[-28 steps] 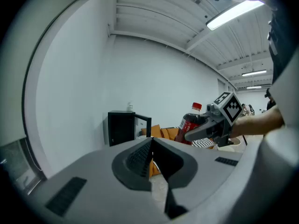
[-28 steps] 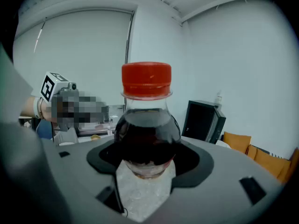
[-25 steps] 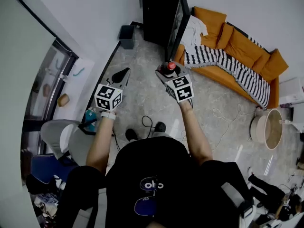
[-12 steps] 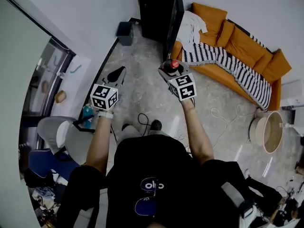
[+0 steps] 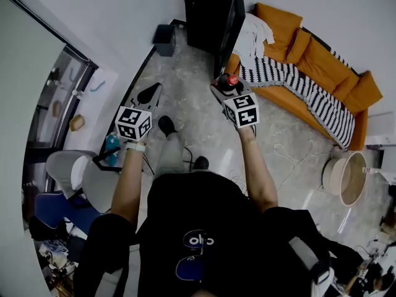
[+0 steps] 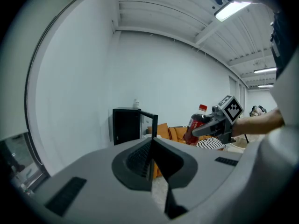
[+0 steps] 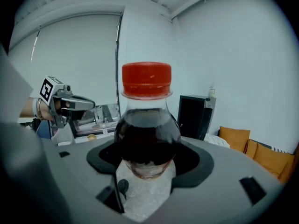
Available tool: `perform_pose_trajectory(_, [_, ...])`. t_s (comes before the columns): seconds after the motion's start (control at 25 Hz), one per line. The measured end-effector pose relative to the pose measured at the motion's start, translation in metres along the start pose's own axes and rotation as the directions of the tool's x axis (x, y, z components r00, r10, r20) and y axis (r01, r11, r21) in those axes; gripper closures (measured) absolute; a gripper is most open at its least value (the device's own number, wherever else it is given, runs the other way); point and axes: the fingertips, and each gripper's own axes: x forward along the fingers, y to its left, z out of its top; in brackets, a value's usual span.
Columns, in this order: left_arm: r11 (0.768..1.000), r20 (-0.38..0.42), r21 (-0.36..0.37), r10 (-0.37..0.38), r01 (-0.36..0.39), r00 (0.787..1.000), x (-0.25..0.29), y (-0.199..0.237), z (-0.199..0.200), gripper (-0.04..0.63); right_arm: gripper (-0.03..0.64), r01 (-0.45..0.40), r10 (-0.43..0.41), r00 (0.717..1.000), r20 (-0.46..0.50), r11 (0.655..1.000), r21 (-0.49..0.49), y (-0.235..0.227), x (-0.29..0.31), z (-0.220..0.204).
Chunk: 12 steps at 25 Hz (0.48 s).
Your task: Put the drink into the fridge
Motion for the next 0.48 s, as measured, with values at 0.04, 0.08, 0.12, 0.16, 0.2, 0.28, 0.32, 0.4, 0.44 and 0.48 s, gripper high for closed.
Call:
perform_pose_trajectory(0.04, [1.000,0.004,-0.005,-0.001,0.001,1.000,0.006,0.006,0.000,0.589,0.302,0.004,-0.004,1.000,-0.003,1.000,0.000,-0.004,0.005,0.002])
perform_pose_trajectory(0.08, [1.000,0.007,-0.010,-0.004,0.004,1.000,0.014,0.012,0.000,0.589,0.302,0.008,-0.008,1.000,-0.007,1.000,-0.001,-0.009,0.011,0.004])
perform_pose_trajectory(0.12, [1.000,0.011,-0.015,-0.008,0.008,1.000,0.023,0.017,0.000,0.589,0.302,0.011,-0.011,1.000,-0.011,1.000,-0.003,-0.015,0.017,0.007])
perform_pose_trajectory(0.16, [1.000,0.015,-0.019,-0.013,0.013,1.000,0.032,0.024,0.001,0.589,0.302,0.015,-0.015,1.000,-0.014,1.000,-0.006,-0.021,0.025,0.010])
perform_pose_trajectory(0.2, [1.000,0.020,-0.022,-0.018,0.019,1.000,0.041,0.031,0.003,0.589,0.302,0.020,-0.020,1.000,-0.017,1.000,-0.009,-0.028,0.034,0.014])
perform_pose_trajectory(0.28, [0.999,0.028,-0.027,-0.027,0.028,0.999,0.061,0.049,0.008,0.589,0.302,0.030,-0.030,0.999,-0.022,0.999,-0.014,-0.041,0.053,0.024])
perform_pose_trajectory(0.32, [0.999,0.031,-0.028,-0.031,0.032,0.999,0.071,0.060,0.011,0.589,0.302,0.032,-0.033,0.999,-0.023,0.999,-0.015,-0.047,0.064,0.031])
perform_pose_trajectory(0.4, [0.999,0.037,-0.033,-0.039,0.040,0.999,0.092,0.084,0.018,0.589,0.302,0.032,-0.033,0.999,-0.024,0.999,-0.019,-0.057,0.087,0.046])
perform_pose_trajectory(0.44, [0.998,0.040,-0.036,-0.043,0.044,0.998,0.103,0.097,0.021,0.589,0.302,0.034,-0.034,0.999,-0.025,0.999,-0.022,-0.063,0.100,0.054])
perform_pose_trajectory(0.48, [0.998,0.042,-0.041,-0.047,0.049,0.998,0.114,0.109,0.026,0.589,0.302,0.037,-0.037,0.999,-0.028,0.999,-0.024,-0.069,0.113,0.063])
